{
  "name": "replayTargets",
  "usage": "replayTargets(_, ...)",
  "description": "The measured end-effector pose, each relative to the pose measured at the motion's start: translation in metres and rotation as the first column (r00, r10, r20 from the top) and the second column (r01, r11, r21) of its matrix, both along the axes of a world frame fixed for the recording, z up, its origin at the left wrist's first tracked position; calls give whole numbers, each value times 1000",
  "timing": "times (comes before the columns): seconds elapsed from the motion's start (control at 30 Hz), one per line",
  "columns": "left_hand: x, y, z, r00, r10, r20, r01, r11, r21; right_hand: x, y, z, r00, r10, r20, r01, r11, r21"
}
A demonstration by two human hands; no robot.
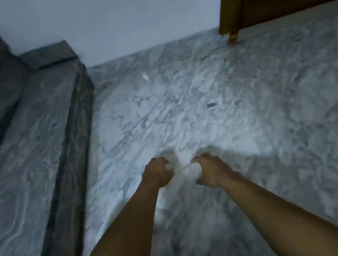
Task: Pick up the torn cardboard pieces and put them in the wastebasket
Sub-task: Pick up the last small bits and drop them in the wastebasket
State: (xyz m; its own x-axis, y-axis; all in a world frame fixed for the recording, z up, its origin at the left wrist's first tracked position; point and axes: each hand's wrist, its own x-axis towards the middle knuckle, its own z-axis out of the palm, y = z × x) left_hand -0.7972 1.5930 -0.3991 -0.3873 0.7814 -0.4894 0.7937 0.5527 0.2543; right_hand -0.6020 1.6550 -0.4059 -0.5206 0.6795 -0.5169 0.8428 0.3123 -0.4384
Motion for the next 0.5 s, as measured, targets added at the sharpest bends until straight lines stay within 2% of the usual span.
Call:
replayTargets(0.07,-11,-19,-30,1000,15,-26,-16,999,-36,-3,-18,-32,988,61,139,-57,998,-37)
replayTargets(0.13,-15,-34,-53,998,37,-49,-37,999,8,0,-30,-52,976,91,200,-80,995,-62)
replayTargets(0.23,-13,-46,-73,989,91,-114,-67,977,200,-1,-21,-59,978,107,181,-95,993,-71)
replayTargets(0.3,-14,-46,-73,979,84,-184,-32,963,268,-5,-13,-62,977,113,180,-101,992,-72)
replayTargets(0.37,-19,-44,-70,972,44,-232,20,963,267,-7,-10,-65,974,120,190,-110,992,-64)
replayTargets(0.5,-18,-37,-63,979,42,-199,0,979,205,-4,-7,-64,982,106,155,-95,993,-74)
